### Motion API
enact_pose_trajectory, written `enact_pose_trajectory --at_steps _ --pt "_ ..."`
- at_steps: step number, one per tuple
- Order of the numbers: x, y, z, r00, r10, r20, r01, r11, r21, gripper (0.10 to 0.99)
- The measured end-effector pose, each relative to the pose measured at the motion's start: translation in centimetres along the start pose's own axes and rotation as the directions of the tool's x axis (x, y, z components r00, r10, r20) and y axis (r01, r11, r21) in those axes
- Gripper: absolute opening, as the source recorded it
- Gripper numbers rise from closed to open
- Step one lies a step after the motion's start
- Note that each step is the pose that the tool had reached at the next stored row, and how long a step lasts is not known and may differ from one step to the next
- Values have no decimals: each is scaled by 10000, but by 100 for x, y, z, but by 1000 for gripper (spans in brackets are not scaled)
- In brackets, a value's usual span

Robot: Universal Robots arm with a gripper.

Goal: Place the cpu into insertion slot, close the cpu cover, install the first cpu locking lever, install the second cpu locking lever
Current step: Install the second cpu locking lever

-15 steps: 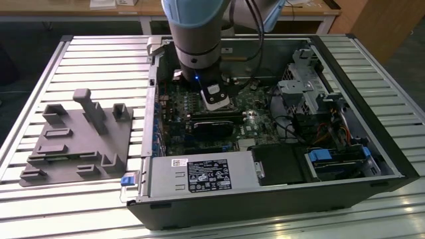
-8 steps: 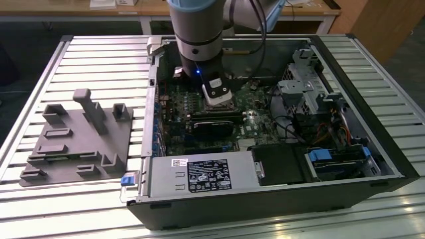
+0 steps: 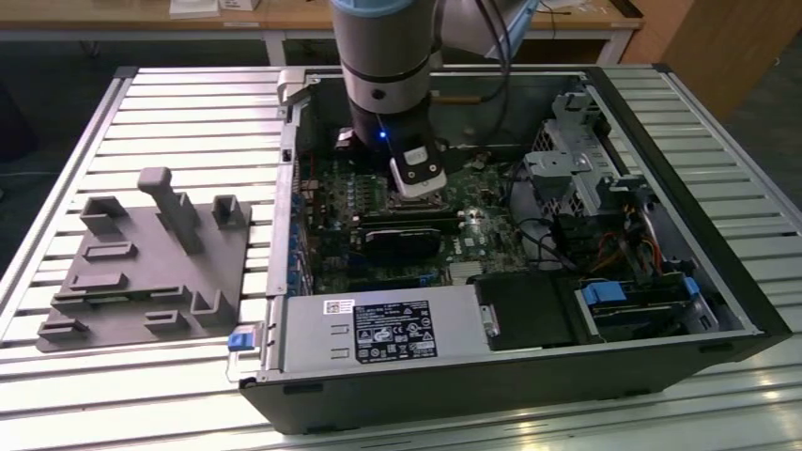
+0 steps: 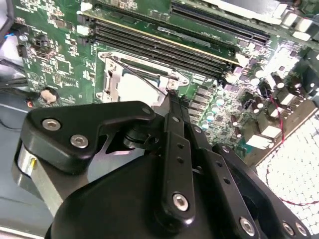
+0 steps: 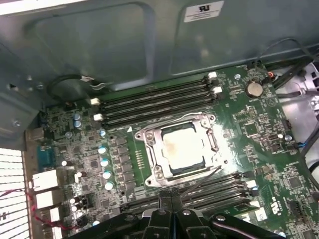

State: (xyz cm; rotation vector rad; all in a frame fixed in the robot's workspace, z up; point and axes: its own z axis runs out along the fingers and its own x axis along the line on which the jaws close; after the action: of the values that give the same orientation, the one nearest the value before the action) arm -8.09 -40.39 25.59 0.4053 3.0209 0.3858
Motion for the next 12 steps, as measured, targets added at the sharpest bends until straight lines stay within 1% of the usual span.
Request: enact_pose_trajectory --at_steps 7,12 --pt "-78 15 25 9999 134 34 -134 9999 6 106" --pt "-103 7 82 9998 205 46 -205 9998 10 106"
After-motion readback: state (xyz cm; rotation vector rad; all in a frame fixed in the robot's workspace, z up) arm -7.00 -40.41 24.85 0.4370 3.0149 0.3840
